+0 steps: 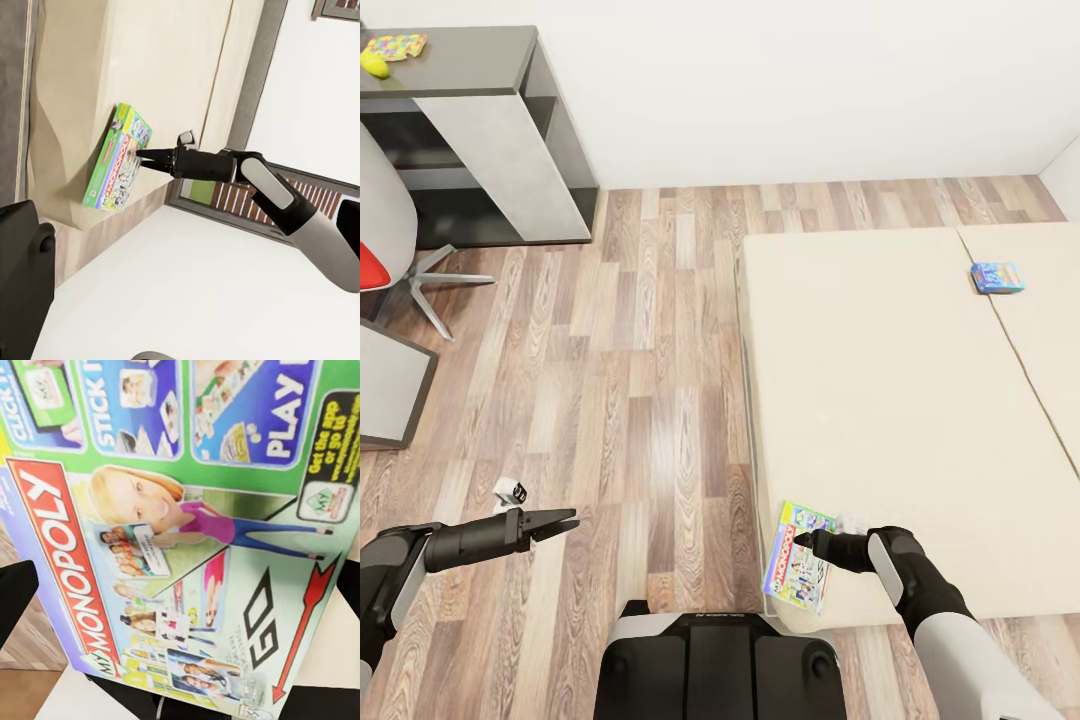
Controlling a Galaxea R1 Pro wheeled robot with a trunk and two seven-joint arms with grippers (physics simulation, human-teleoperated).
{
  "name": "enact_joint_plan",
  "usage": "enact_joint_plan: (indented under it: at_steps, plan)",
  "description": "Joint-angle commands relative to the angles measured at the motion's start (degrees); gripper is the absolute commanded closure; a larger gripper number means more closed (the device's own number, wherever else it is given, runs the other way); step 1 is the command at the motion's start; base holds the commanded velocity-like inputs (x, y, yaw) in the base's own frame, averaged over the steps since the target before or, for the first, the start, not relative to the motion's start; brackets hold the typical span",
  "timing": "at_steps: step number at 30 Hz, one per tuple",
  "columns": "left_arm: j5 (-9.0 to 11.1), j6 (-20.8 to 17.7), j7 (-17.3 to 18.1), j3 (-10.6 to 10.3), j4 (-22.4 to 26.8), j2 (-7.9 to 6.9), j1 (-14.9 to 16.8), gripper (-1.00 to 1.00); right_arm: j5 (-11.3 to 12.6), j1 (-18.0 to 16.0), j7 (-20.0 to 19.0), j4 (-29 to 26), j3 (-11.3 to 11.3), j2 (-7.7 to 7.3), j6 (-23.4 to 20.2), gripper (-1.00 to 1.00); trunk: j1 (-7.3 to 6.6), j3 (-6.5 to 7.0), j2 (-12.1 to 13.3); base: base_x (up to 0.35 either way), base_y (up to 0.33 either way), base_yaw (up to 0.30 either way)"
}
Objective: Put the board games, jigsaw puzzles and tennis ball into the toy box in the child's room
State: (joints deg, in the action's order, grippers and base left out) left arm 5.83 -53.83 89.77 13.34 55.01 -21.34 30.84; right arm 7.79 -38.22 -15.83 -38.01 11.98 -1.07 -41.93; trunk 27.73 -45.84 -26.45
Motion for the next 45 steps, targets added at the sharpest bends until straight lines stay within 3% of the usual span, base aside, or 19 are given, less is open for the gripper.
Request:
enact_joint_plan:
  at_steps: [1, 45]
  plan:
    - [0.0, -0.6, 0.2, 0.0, 0.0, -0.01, 0.0, -1.0, 0.3, 0.0, 0.0, -0.1, 0.1, 0.01, -0.3, -1.0, 0.03, -0.05, -0.1, 0.0, 0.0, 0.0]
    - [0.0, -0.6, 0.2, 0.0, 0.0, -0.01, 0.0, -1.0, 0.3, 0.0, 0.0, -0.1, 0.1, 0.01, -0.3, -1.0, 0.03, -0.05, -0.1, -0.006, 0.022, 0.0]
